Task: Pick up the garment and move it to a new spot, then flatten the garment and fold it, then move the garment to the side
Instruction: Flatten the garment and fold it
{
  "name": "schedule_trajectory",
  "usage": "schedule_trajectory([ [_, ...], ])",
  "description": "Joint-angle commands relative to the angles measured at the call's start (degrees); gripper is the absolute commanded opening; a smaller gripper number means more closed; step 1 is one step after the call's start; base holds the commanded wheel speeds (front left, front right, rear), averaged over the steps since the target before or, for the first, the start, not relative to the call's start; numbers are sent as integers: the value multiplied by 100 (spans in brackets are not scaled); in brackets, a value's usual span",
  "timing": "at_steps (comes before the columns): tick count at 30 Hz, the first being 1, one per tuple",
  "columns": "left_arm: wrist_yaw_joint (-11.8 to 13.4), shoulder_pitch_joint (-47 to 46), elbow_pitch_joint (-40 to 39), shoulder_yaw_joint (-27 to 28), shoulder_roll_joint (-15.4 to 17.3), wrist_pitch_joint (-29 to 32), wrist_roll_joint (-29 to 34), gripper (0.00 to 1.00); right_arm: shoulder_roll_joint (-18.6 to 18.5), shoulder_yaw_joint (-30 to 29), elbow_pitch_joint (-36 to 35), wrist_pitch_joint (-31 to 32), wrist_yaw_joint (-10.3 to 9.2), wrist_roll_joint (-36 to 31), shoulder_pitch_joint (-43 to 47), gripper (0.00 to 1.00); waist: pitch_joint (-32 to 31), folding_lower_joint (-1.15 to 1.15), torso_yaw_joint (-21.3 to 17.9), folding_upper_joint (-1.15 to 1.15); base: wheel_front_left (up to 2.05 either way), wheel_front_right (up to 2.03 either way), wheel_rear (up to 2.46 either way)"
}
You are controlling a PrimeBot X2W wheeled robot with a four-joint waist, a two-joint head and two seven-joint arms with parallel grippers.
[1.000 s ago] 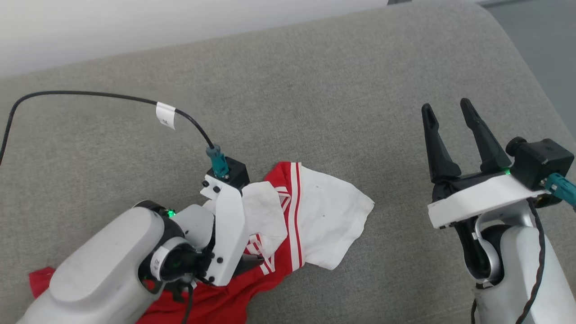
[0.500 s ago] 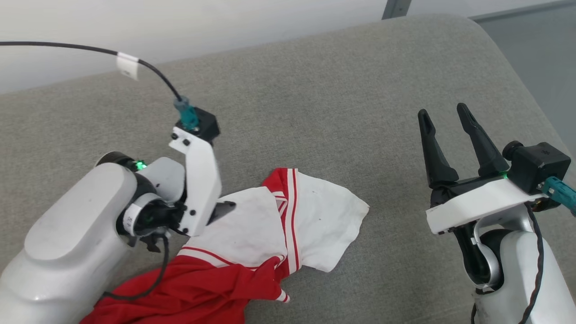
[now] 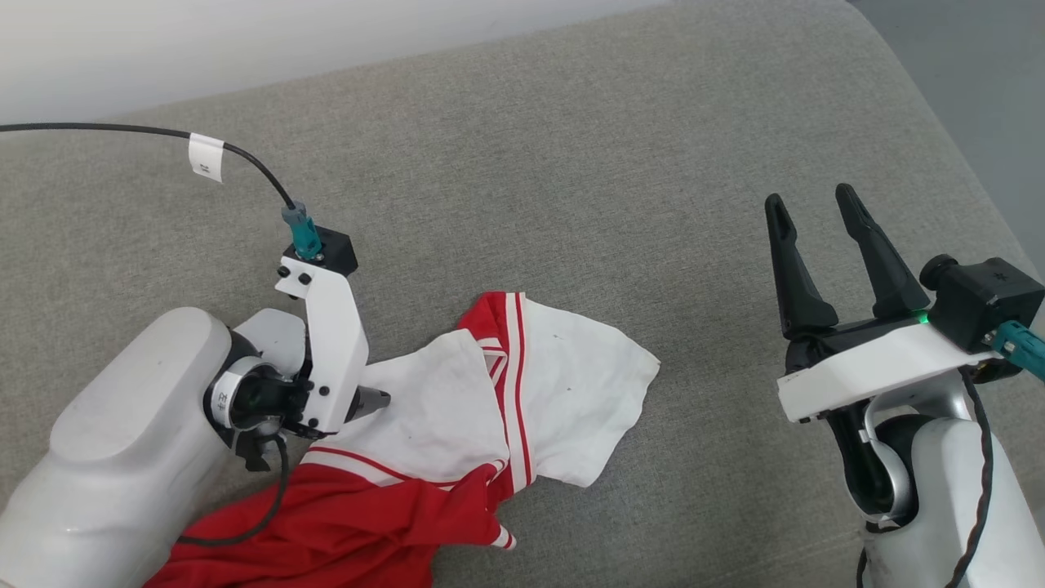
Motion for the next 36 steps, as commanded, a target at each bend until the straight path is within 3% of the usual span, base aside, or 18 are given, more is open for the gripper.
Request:
schedule_trajectory([
  [1,9,16,35,5,-29,28,-81,100,2,1,7,-35,0,27,-25,100,11,0,13,0,0,0,0],
  [2,-28,-10,78,-25,-30,54,-60,100,1,-5,34,-52,0,25,-35,100,18,0,30,0,0,0,0],
  [3,-60,-31,89,-40,-35,52,-52,47,2,-7,49,-57,0,23,-40,100,18,0,41,0,0,0,0],
  [4,-58,-51,106,-21,-50,5,-60,4,1,-12,59,-61,0,21,-49,100,18,0,52,0,0,0,0],
  [5,-69,-72,123,-18,-58,24,-73,0,1,-17,68,-61,0,17,-56,100,15,0,65,0,0,0,0],
  [14,121,-218,-42,245,-103,-126,-251,0,-1,-176,58,-27,0,-87,33,100,-93,0,324,0,0,0,0],
  [19,290,-160,-275,553,71,-333,-413,0,0,-268,19,27,0,-153,79,100,-155,0,549,0,0,0,0],
  [36,876,534,-519,1377,1201,-1565,-121,0,-40,-492,-118,224,0,-272,219,100,-336,0,1358,0,0,0,0],
])
